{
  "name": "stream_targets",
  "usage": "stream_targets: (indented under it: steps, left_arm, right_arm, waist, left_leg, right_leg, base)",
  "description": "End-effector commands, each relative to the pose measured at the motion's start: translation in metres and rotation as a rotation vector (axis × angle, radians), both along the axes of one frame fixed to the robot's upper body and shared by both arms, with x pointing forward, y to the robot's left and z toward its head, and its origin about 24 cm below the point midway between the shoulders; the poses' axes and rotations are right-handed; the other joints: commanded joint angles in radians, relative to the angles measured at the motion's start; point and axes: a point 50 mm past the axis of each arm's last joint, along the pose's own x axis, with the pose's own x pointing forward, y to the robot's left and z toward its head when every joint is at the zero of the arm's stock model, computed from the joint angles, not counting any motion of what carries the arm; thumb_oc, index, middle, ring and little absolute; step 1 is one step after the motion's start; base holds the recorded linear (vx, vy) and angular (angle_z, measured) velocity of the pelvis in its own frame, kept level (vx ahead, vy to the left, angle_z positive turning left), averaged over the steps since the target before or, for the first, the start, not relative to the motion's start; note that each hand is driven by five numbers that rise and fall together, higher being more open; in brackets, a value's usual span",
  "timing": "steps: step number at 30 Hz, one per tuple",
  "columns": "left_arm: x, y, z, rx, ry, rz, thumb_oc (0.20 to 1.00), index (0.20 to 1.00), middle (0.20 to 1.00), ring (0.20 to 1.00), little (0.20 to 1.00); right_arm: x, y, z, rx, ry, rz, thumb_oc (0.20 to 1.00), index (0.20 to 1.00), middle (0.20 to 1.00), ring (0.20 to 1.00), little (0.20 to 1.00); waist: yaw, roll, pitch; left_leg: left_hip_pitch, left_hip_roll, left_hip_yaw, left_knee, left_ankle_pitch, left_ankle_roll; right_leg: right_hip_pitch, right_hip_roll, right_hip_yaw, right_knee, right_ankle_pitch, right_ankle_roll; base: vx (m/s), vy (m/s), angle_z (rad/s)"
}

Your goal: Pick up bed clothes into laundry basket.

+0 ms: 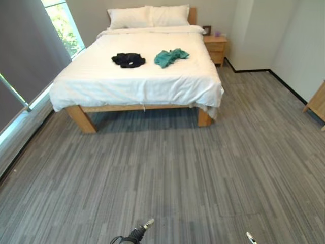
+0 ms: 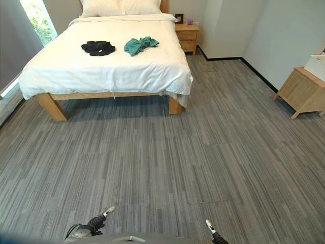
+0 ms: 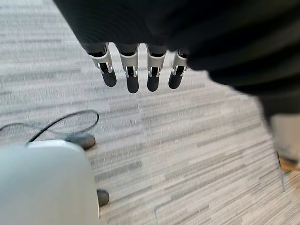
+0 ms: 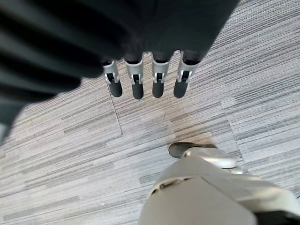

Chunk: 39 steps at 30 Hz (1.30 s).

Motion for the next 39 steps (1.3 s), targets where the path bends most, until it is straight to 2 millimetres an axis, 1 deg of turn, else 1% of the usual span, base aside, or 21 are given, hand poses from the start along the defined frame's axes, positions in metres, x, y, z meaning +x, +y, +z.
stream_targets:
  steps: [1,2,5,7,8,9,10,11,12,13,15,16,17,19,21,22,24,29,32,35,39]
  left_arm:
    - [0.008,0.007,0.002,0.017,0.001,0.011,1.0,1.0,1.0,1.0,1.0]
    - [0.011,0.007,0.003,0.011,-0.015,0.047,1.0,1.0,1.0,1.0,1.0]
    - [0.014,0.009,0.004,0.012,-0.024,0.076,1.0,1.0,1.0,1.0,1.0]
    - [0.022,0.009,0.006,0.008,-0.053,0.101,1.0,1.0,1.0,1.0,1.0]
    - [0.036,0.014,0.011,0.04,-0.099,0.097,1.0,1.0,1.0,1.0,1.0]
    - [0.036,0.014,0.011,0.041,-0.099,0.097,1.0,1.0,1.0,1.0,1.0]
    - [0.076,0.018,0.03,0.064,-0.275,0.121,1.0,1.0,1.0,1.0,1.0]
    - [0.092,0.02,0.041,0.042,-0.367,0.151,1.0,1.0,1.0,1.0,1.0]
    - [0.119,0.024,0.069,0.016,-0.553,0.16,1.0,1.0,1.0,1.0,1.0]
    - [0.134,0.027,0.095,0.015,-0.695,0.128,1.0,1.0,1.0,1.0,1.0]
    - [0.141,0.028,0.119,-0.023,-0.816,0.122,1.0,1.0,1.0,1.0,1.0]
    - [0.146,0.026,0.135,-0.035,-0.893,0.112,1.0,1.0,1.0,1.0,1.0]
    - [0.145,0.026,0.135,-0.035,-0.892,0.112,1.0,1.0,1.0,1.0,1.0]
    - [0.15,0.021,0.146,-0.064,-0.954,0.13,1.0,1.0,1.0,1.0,1.0]
    - [0.15,0.02,0.148,-0.073,-0.966,0.143,1.0,1.0,1.0,1.0,1.0]
    - [0.15,0.018,0.147,-0.088,-0.965,0.164,1.0,1.0,1.0,1.0,1.0]
    - [0.147,0.012,0.144,-0.112,-0.964,0.211,1.0,1.0,1.0,1.0,1.0]
    - [0.143,0.007,0.14,-0.134,-0.951,0.241,1.0,1.0,1.0,1.0,1.0]
    - [0.141,0.01,0.142,-0.122,-0.959,0.246,1.0,1.0,1.0,1.0,1.0]
    - [0.144,0.014,0.149,-0.102,-0.99,0.241,1.0,1.0,1.0,1.0,1.0]
    - [0.151,0.018,0.158,-0.083,-1.037,0.247,1.0,1.0,1.0,1.0,1.0]
  right_arm:
    - [0.0,-0.009,0.002,-0.015,0.019,-0.058,1.0,1.0,1.0,1.0,1.0]
    - [0.0,-0.011,0.002,-0.02,0.015,-0.071,1.0,1.0,1.0,1.0,1.0]
    - [0.005,-0.013,0.003,-0.023,-0.003,-0.1,1.0,1.0,1.0,1.0,1.0]
    - [0.016,-0.016,0.005,-0.026,-0.045,-0.123,1.0,1.0,1.0,1.0,1.0]
    - [0.042,-0.017,0.011,-0.024,-0.15,-0.125,1.0,1.0,1.0,1.0,1.0]
    - [0.042,-0.016,0.011,-0.024,-0.15,-0.126,1.0,1.0,1.0,1.0,1.0]
    - [0.088,-0.017,0.028,-0.027,-0.364,-0.124,1.0,1.0,1.0,1.0,1.0]
    - [0.108,-0.018,0.042,-0.037,-0.471,-0.088,1.0,1.0,1.0,1.0,1.0]
    - [0.143,-0.018,0.075,-0.061,-0.675,-0.01,1.0,1.0,1.0,1.0,1.0]
    - [0.158,-0.017,0.098,-0.062,-0.808,0.005,1.0,1.0,1.0,1.0,1.0]
    - [0.167,-0.013,0.118,-0.034,-0.919,0.035,1.0,1.0,1.0,1.0,1.0]
    - [0.173,-0.009,0.131,-0.049,-0.976,0.106,1.0,1.0,1.0,1.0,1.0]
    - [0.173,-0.009,0.131,-0.049,-0.975,0.107,1.0,1.0,1.0,1.0,1.0]
    - [0.18,-0.001,0.148,-0.092,-1.034,0.225,1.0,1.0,1.0,1.0,1.0]
    - [0.18,0.001,0.151,-0.101,-1.044,0.245,1.0,1.0,1.0,1.0,1.0]
    - [0.18,0.005,0.153,-0.086,-1.059,0.245,1.0,1.0,1.0,1.0,1.0]
    - [0.175,0.012,0.153,-0.067,-1.08,0.231,1.0,1.0,1.0,1.0,1.0]
    - [0.169,0.015,0.152,-0.108,-1.071,0.264,1.0,1.0,1.0,1.0,1.0]
    - [0.169,0.016,0.153,-0.118,-1.075,0.275,1.0,1.0,1.0,1.0,1.0]
    - [0.17,0.016,0.155,-0.115,-1.088,0.264,1.0,1.0,1.0,1.0,1.0]
    - [0.18,0.019,0.16,-0.122,-1.11,0.294,1.0,1.0,1.0,1.0,1.0]
  waist:
    - [0.011,-0.023,0.03]
    - [0.013,-0.021,0.03]
    - [0.013,-0.02,0.03]
    - [0.012,-0.02,0.029]
    - [0.008,-0.02,0.026]
    - [0.008,-0.02,0.027]
    - [0.003,-0.019,0.031]
    - [0.0,-0.018,0.033]
    - [-0.002,-0.015,0.04]
    - [-0.001,-0.014,0.046]
    - [0.003,-0.015,0.048]
    - [0.009,-0.015,0.051]
    - [0.009,-0.015,0.05]
    - [0.011,-0.016,0.055]
    - [0.011,-0.017,0.056]
    - [0.011,-0.018,0.059]
    - [0.01,-0.019,0.066]
    - [0.006,-0.019,0.075]
    - [0.006,-0.021,0.081]
    - [0.007,-0.026,0.087]
    - [0.012,-0.033,0.094]
  left_leg:
    - [0.026,0.011,0.005,-0.104,0.106,-0.077]
    - [0.029,0.011,0.002,-0.104,0.104,-0.075]
    - [0.031,0.011,0.0,-0.104,0.103,-0.075]
    - [0.034,0.011,0.0,-0.104,0.102,-0.075]
    - [0.037,0.012,0.004,-0.104,0.101,-0.077]
    - [0.038,0.012,0.004,-0.104,0.101,-0.077]
    - [0.038,0.016,0.01,-0.104,0.105,-0.08]
    - [0.038,0.018,0.016,-0.104,0.106,-0.081]
    - [0.036,0.02,0.027,-0.104,0.11,-0.081]
    - [0.035,0.02,0.031,-0.104,0.112,-0.081]
    - [0.034,0.019,0.03,-0.104,0.111,-0.08]
    - [0.032,0.019,0.027,-0.104,0.112,-0.079]
    - [0.033,0.019,0.027,-0.104,0.111,-0.079]
    - [0.031,0.018,0.026,-0.104,0.11,-0.078]
    - [0.031,0.017,0.025,-0.104,0.11,-0.077]
    - [0.031,0.016,0.024,-0.104,0.109,-0.076]
    - [0.028,0.013,0.02,-0.104,0.108,-0.074]
    - [0.023,0.009,0.014,-0.104,0.106,-0.071]
    - [0.017,0.006,0.013,-0.104,0.105,-0.068]
    - [0.012,-0.001,0.014,-0.104,0.102,-0.063]
    - [0.001,-0.01,0.018,-0.104,0.098,-0.055]
  right_leg:
    - [0.122,-0.11,0.031,-0.173,0.133,0.156]
    - [0.123,-0.111,0.03,-0.17,0.131,0.155]
    - [0.126,-0.111,0.03,-0.169,0.13,0.154]
    - [0.128,-0.109,0.031,-0.169,0.13,0.155]
    - [0.129,-0.109,0.035,-0.169,0.13,0.155]
    - [0.13,-0.109,0.035,-0.169,0.129,0.155]
    - [0.125,-0.106,0.044,-0.168,0.128,0.156]
    - [0.122,-0.106,0.047,-0.167,0.13,0.159]
    - [0.113,-0.103,0.05,-0.165,0.136,0.161]
    - [0.111,-0.103,0.05,-0.162,0.137,0.163]
    - [0.111,-0.106,0.046,-0.161,0.139,0.164]
    - [0.11,-0.109,0.04,-0.161,0.14,0.164]
    - [0.111,-0.109,0.04,-0.161,0.14,0.164]
    - [0.112,-0.11,0.037,-0.161,0.138,0.163]
    - [0.113,-0.111,0.037,-0.161,0.138,0.163]
    - [0.113,-0.112,0.036,-0.161,0.137,0.163]
    - [0.112,-0.114,0.038,-0.162,0.136,0.163]
    - [0.11,-0.119,0.039,-0.161,0.136,0.165]
    - [0.104,-0.122,0.041,-0.16,0.137,0.167]
    - [0.099,-0.128,0.042,-0.159,0.142,0.171]
    - [0.083,-0.14,0.049,-0.153,0.149,0.18]
  base:
    - [0.01,0.006,-0.04]
    - [0.01,0.006,-0.05]
    - [0.0,0.003,-0.01]
    - [0.0,0.0,0.0]
    - [0.0,-0.001,-0.03]
    - [-0.02,-0.004,-0.09]
    - [-0.04,-0.004,-0.1]
    - [-0.08,-0.011,-0.16]
    - [-0.08,-0.005,-0.14]
    - [-0.07,-0.005,-0.25]
    - [-0.02,-0.006,-0.25]
    - [-0.01,-0.01,-0.1]
    - [0.0,0.0,0.0]
    - [0.0,-0.005,0.06]
    - [0.0,-0.001,-0.02]
    - [0.0,0.0,0.0]
    - [0.0,0.0,0.0]
    - [0.01,0.006,0.02]
    - [0.01,0.011,0.01]
    - [0.03,0.035,0.0]
    - [0.02,0.058,-0.02]
